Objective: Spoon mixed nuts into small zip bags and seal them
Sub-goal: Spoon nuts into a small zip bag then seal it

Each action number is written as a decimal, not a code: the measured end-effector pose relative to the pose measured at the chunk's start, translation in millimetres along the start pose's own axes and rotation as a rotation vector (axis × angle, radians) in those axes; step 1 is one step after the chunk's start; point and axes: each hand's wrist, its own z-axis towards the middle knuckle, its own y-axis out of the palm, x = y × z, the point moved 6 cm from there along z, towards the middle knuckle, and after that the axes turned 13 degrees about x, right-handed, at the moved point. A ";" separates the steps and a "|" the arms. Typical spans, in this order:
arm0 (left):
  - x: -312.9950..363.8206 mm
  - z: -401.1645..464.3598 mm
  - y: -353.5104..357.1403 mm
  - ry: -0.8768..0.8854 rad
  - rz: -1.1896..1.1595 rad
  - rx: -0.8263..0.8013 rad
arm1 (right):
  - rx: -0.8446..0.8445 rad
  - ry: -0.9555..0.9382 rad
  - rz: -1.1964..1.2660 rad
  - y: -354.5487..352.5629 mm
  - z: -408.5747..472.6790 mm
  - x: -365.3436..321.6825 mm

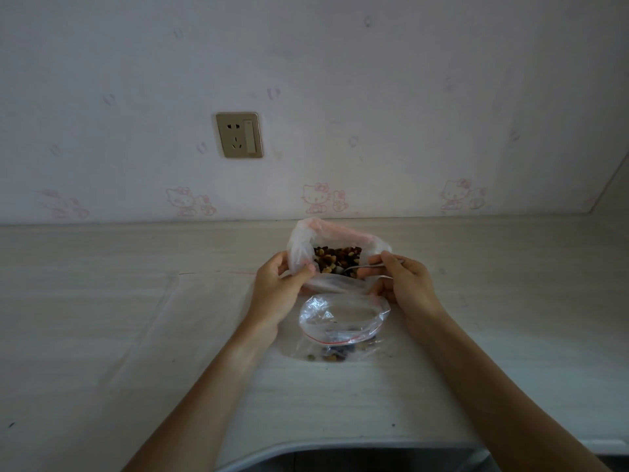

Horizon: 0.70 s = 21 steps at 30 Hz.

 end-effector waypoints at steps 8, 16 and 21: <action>1.6 3.4 -3.3 -0.004 -0.041 0.018 | -0.010 0.054 0.051 -2.1 2.2 -2.9; 17.3 0.9 -25.3 0.313 0.461 0.135 | -0.052 -0.060 0.001 -9.8 -6.7 -42.0; 22.0 -14.2 -39.0 0.367 0.548 0.234 | -0.104 -0.106 -0.001 -22.6 -23.5 -64.4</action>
